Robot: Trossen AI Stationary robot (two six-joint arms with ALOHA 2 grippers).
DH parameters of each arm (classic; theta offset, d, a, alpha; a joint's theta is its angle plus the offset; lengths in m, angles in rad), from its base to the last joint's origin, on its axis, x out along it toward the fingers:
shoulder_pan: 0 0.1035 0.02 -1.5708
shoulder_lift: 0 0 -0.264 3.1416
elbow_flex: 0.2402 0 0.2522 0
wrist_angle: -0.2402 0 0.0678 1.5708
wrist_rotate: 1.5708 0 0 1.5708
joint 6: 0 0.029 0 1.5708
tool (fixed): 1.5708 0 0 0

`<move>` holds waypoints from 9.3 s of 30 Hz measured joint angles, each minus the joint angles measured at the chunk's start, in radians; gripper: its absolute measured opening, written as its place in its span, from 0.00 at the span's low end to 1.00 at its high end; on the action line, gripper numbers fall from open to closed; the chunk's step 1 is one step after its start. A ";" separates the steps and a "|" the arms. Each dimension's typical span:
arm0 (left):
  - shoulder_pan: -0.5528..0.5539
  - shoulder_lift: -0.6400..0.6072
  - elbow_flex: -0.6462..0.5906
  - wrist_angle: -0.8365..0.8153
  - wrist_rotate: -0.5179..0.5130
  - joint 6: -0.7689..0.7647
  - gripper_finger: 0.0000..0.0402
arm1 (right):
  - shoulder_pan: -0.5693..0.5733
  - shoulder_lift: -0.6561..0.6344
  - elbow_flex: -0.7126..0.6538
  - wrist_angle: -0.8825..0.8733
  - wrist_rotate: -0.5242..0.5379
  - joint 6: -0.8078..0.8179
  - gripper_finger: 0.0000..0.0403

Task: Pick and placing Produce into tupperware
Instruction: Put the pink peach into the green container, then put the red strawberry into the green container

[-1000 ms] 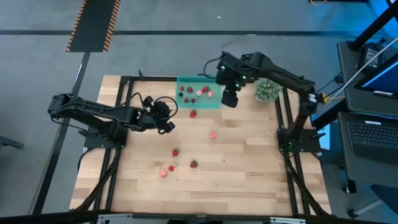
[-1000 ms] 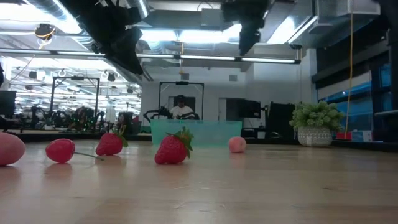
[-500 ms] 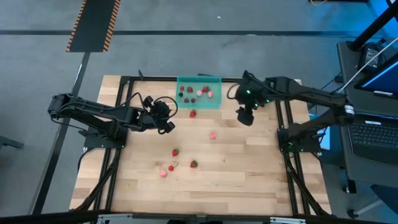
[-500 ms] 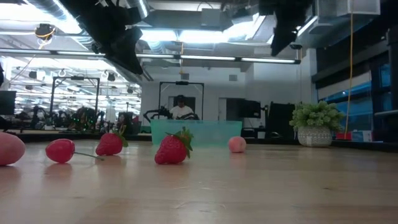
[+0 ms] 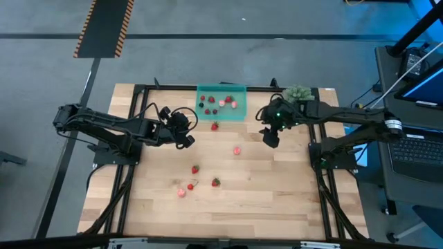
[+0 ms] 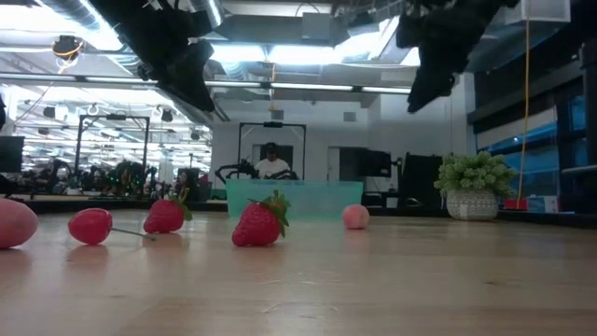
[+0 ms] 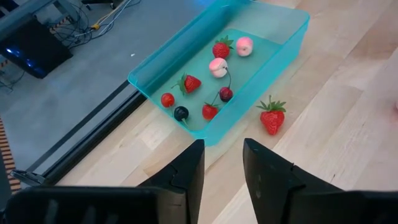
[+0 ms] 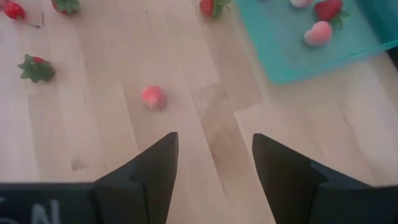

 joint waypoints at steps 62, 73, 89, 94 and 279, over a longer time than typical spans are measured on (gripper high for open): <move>0.000 0.000 0.000 0.007 0.000 0.002 0.20 | 0.065 0.519 -0.359 1.049 -0.219 -0.287 0.69; 0.000 0.000 0.000 0.007 -0.001 0.002 0.19 | 0.065 0.532 -0.359 1.082 -0.219 -0.260 0.65; 0.000 0.000 0.000 0.007 -0.001 0.002 0.25 | 0.065 0.577 -0.345 1.123 -0.221 -0.256 0.64; 0.000 0.000 0.000 0.007 -0.001 0.002 0.25 | 0.065 0.577 -0.345 1.119 -0.220 -0.222 0.57; 0.000 0.000 0.000 -0.001 0.003 0.002 0.21 | -0.004 0.786 0.080 0.957 0.167 -0.004 0.52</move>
